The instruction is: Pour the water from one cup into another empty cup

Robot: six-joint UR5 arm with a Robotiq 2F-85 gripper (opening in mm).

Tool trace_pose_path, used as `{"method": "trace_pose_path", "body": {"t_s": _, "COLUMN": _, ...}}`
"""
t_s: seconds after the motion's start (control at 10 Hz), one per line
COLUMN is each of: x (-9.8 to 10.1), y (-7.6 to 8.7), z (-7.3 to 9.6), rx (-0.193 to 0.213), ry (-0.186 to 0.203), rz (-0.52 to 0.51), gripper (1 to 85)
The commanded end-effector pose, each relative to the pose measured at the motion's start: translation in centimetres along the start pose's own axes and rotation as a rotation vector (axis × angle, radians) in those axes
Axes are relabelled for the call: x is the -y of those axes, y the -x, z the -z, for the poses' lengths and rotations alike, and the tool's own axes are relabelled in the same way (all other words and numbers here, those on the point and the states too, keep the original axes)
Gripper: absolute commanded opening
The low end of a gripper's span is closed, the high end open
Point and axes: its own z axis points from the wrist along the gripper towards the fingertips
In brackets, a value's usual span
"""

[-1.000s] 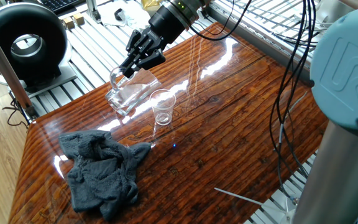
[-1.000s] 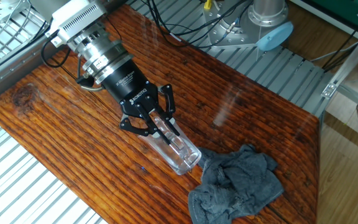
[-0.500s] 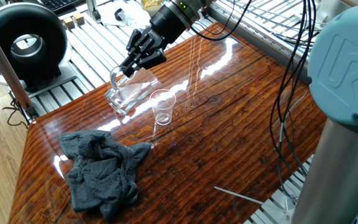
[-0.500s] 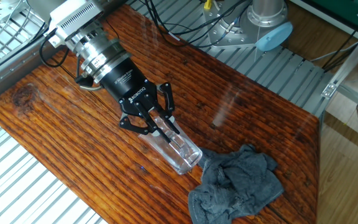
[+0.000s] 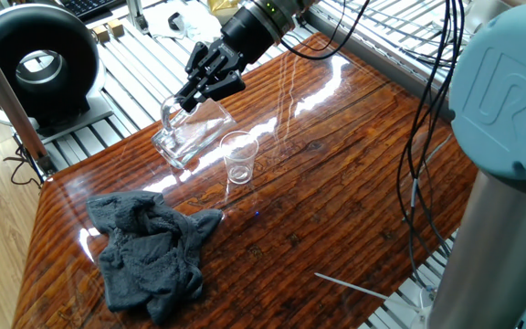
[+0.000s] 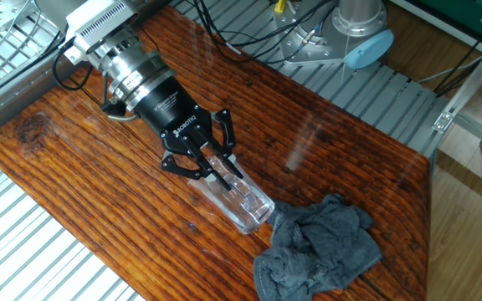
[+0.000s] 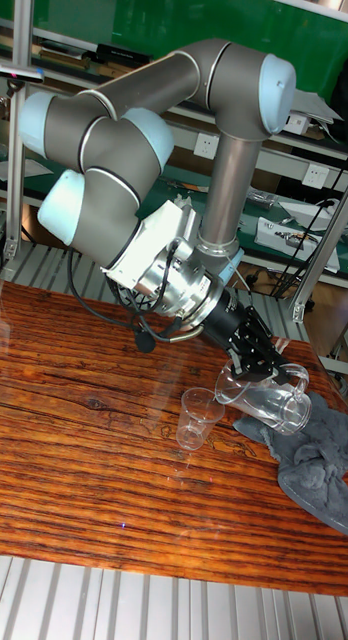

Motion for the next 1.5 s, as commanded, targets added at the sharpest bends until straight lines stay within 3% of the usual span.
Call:
{"method": "trace_pose_path", "body": {"t_s": 0.0, "x": -0.03, "y": 0.32, "z": 0.27, "rx": 0.031, "ry": 0.001, "rz": 0.012, "gripper": 1.0}}
{"method": "trace_pose_path", "body": {"t_s": 0.9, "x": -0.72, "y": 0.55, "z": 0.87, "rx": 0.070, "ry": 0.013, "rz": 0.024, "gripper": 1.0}}
{"method": "trace_pose_path", "body": {"t_s": 1.4, "x": -0.76, "y": 0.62, "z": 1.08, "rx": 0.070, "ry": 0.013, "rz": 0.016, "gripper": 1.0}}
